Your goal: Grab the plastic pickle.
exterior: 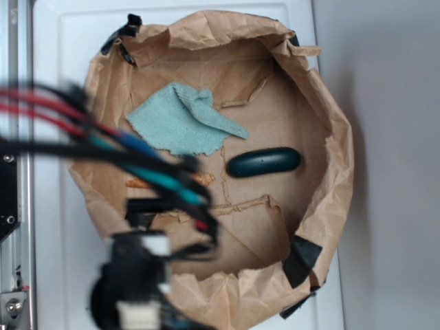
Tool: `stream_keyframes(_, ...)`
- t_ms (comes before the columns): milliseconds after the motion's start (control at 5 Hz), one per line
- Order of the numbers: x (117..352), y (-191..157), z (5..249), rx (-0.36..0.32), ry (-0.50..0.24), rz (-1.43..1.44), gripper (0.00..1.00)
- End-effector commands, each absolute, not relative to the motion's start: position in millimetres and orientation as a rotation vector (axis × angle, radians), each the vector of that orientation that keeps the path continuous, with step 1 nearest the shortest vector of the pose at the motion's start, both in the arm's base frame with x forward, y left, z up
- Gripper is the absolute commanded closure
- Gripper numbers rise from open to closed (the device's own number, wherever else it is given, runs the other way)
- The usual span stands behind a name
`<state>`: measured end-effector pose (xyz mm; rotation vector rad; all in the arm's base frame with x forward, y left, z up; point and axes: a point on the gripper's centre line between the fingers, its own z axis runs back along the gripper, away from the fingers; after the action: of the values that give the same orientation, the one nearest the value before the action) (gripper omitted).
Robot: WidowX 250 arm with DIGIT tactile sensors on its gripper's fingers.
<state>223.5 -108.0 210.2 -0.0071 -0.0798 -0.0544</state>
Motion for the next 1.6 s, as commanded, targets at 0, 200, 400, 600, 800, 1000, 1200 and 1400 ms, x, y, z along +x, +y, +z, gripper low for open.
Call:
stream_keyframes(0, 275.5, -66.2, 200.2, -0.027, -0.118, -0.05, 0.0)
stream_keyframes(200, 281.4, -39.5, 194.1, -0.006, -0.118, -0.072, 0.0)
stream_keyframes(400, 290.0, -11.9, 187.8, 0.007, -0.092, -0.085, 0.0)
stream_keyframes(600, 290.0, -11.9, 187.8, 0.007, -0.092, -0.085, 0.0)
stream_keyframes(800, 290.0, -11.9, 187.8, 0.007, -0.092, -0.085, 0.0)
stream_keyframes(1000, 290.0, -11.9, 187.8, 0.007, -0.092, -0.085, 0.0)
stream_keyframes(1200, 290.0, -11.9, 187.8, 0.007, -0.092, -0.085, 0.0)
stream_keyframes(1400, 298.7, -4.8, 157.9, -0.019, -0.098, -0.051, 0.0)
